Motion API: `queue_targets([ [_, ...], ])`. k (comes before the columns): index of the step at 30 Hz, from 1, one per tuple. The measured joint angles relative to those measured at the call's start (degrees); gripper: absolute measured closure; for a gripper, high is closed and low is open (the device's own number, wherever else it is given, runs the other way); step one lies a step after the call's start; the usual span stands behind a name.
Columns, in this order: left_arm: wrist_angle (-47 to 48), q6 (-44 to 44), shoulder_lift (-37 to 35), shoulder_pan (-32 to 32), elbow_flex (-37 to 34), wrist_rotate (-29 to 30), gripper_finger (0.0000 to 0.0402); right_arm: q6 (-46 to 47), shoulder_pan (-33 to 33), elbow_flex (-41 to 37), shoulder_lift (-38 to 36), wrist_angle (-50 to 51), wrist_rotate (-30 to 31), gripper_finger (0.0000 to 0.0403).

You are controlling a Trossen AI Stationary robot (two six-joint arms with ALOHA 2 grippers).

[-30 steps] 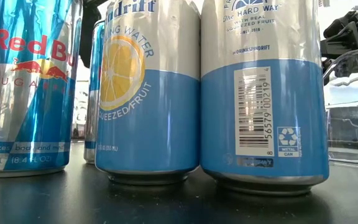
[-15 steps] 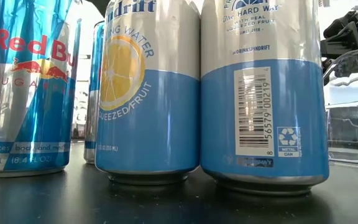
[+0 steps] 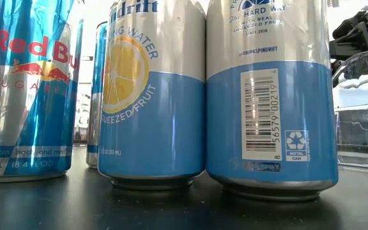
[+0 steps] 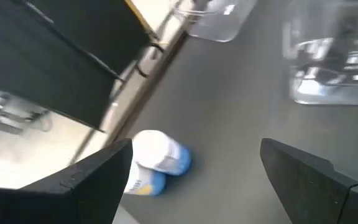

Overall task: Sort soda cans
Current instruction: Move the transparent bins to the center

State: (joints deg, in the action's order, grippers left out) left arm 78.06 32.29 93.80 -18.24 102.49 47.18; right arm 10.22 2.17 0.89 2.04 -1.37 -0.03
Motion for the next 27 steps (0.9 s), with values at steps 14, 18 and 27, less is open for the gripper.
queue_targets([
  [14,-47.5,-22.2,-16.8,9.5,-37.2,-31.7,0.0038,0.0,0.0,0.0,0.0,-0.1,0.0,0.0064],
  [18,-48.2,-22.2,-19.7,10.3,-38.1,-32.9,0.0038,0.0,0.0,0.0,0.0,-0.1,0.0,0.0064],
  [27,-49.9,-22.2,-21.1,10.7,-38.1,-27.4,0.0038,0.0,0.0,0.0,0.0,-0.1,0.0,0.0064],
])
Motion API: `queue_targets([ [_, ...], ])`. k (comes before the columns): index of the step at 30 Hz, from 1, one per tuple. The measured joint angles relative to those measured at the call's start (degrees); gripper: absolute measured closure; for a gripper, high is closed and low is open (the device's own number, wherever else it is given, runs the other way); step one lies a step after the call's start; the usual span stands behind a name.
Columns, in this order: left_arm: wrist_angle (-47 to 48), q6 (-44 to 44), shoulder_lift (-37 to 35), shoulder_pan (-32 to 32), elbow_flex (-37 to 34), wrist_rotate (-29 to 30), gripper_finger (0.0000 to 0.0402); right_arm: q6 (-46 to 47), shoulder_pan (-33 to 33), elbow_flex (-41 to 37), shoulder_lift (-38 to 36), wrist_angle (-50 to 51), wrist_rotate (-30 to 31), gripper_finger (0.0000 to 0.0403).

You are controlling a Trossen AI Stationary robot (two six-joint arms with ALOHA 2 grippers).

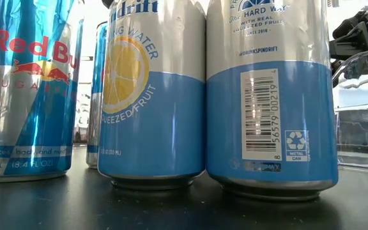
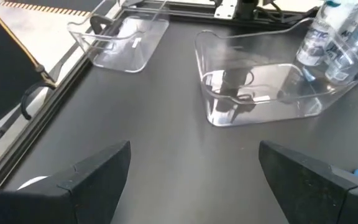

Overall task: Sort soda cans
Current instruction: Move the transparent bins to the center

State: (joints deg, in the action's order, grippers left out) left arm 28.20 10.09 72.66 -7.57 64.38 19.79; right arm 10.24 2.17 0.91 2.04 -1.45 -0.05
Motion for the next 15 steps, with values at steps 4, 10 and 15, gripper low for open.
queue_targets([
  [4,-0.6,0.0,0.0,0.0,0.0,0.0,0.0038,0.0,0.0,0.0,0.0,0.0,0.0,0.0064],
  [10,-0.8,0.0,0.0,0.0,0.0,0.0,0.0038,0.0,0.0,0.0,0.0,0.0,0.1,0.0064],
  [15,-0.8,0.0,0.0,0.0,0.0,0.0,0.0038,0.0,0.0,0.0,0.0,0.0,0.2,0.0064],
])
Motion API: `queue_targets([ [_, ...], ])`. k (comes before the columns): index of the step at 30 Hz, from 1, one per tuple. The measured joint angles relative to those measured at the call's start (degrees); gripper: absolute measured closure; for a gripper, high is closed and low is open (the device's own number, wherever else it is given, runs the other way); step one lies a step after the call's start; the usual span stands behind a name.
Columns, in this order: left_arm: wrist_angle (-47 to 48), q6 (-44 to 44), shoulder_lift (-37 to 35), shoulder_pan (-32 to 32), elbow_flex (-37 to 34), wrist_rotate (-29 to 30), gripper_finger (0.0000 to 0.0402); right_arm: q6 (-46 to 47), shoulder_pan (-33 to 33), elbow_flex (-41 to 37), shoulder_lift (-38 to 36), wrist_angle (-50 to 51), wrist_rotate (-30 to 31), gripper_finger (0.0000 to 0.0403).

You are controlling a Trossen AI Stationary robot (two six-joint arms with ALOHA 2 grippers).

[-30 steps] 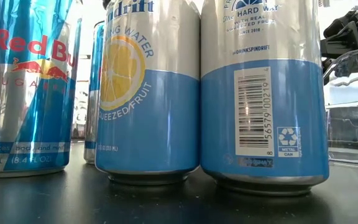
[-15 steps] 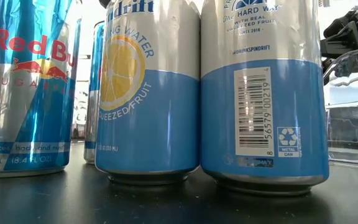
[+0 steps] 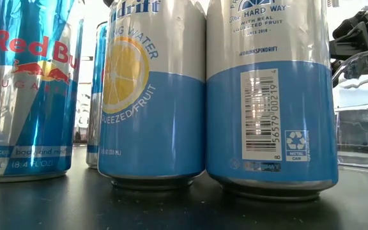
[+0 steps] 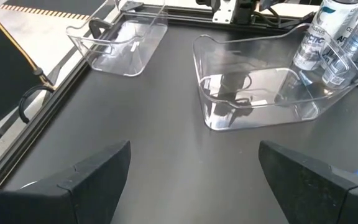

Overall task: Sort soda cans
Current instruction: Move the transparent bins to the center

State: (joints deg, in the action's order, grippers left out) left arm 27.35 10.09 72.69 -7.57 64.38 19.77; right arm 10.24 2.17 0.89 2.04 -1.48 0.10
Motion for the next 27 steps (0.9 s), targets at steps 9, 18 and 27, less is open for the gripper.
queue_targets([
  [9,0.0,0.0,0.0,0.0,0.0,0.0,0.0038,1.9,0.0,0.0,0.0,-2.3,1.7,0.0064],
  [18,-1.3,0.1,0.0,0.0,0.0,0.0,0.0038,10.6,0.0,0.0,0.0,-10.7,1.6,0.0064],
  [27,-10.2,0.0,0.0,0.0,0.0,0.0,0.0038,9.9,0.0,1.6,0.6,-18.5,9.5,0.0064],
])
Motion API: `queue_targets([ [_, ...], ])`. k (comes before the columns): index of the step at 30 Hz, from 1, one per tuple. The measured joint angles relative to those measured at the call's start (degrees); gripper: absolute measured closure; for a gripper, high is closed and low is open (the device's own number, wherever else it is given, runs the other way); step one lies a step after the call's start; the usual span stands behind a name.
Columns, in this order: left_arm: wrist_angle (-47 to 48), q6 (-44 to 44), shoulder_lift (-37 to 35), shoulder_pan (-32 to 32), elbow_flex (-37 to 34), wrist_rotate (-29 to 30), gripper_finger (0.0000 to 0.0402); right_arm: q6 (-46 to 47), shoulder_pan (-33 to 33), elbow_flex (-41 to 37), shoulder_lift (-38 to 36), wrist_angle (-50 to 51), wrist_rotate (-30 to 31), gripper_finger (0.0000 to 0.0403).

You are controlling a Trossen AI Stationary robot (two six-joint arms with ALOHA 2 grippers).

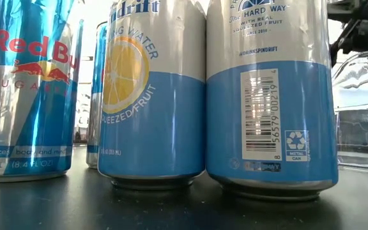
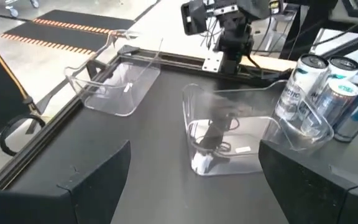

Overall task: Sort soda cans
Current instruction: Move the transparent bins to the center

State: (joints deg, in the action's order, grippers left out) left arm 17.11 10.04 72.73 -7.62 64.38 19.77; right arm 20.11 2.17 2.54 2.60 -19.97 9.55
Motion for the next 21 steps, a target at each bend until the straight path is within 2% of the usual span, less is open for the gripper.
queue_targets([
  [3,1.1,-2.0,0.0,0.0,0.0,0.0,0.0038,0.2,0.0,3.3,2.4,2.2,2.6,0.0065],
  [8,2.3,-4.6,0.0,0.0,0.0,0.0,0.0038,-0.8,0.0,13.7,11.3,15.0,5.7,0.0065],
  [16,11.8,-4.2,0.0,0.3,0.0,-1.6,0.0038,7.5,0.0,37.6,36.8,33.1,6.6,0.0065],
  [21,16.8,-2.9,0.0,-0.3,0.0,-6.1,0.0038,13.2,0.2,54.9,53.5,52.3,6.8,0.0065],
])
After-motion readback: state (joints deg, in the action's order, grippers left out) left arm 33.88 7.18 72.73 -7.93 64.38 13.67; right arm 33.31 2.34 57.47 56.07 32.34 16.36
